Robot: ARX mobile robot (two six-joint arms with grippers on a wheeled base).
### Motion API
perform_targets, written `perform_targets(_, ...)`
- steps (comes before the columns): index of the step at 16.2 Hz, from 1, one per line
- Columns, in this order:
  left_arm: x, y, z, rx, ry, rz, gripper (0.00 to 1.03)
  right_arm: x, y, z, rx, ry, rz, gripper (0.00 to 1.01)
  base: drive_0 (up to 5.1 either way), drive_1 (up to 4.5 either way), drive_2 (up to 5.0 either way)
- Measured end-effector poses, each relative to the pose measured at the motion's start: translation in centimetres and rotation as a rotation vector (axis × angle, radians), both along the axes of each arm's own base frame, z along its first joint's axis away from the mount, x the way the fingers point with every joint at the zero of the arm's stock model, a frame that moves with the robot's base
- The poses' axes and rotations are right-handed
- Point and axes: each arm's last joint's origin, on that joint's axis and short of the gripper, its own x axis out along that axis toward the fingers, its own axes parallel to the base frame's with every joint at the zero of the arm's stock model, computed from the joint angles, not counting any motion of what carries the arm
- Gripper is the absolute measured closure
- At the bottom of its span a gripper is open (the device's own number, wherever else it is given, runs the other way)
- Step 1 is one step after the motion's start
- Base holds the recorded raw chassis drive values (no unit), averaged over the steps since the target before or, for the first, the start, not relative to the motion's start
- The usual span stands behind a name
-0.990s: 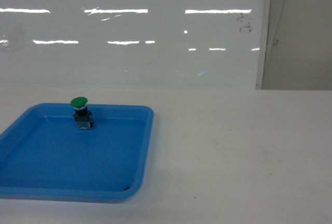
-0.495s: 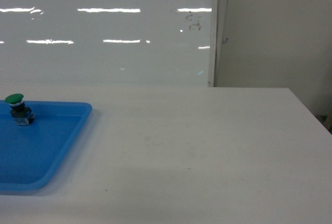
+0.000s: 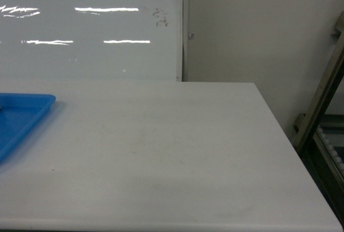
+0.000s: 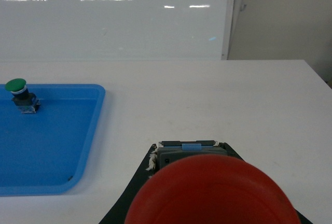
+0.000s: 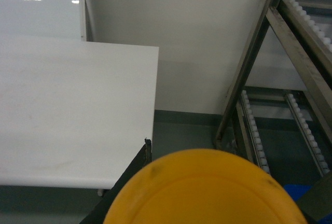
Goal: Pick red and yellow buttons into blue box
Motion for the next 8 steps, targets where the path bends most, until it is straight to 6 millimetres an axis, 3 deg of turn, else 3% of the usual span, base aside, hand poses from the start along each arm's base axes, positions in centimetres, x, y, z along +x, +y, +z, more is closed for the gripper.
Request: perform_targets(8, -0.02, 0.0, 0.04, 0.0, -0.002, 0.0, 0.77, 0.0, 0.0, 0.0, 0.0, 0.0, 0.0, 0.66, 4.7, -3.85, -0.5)
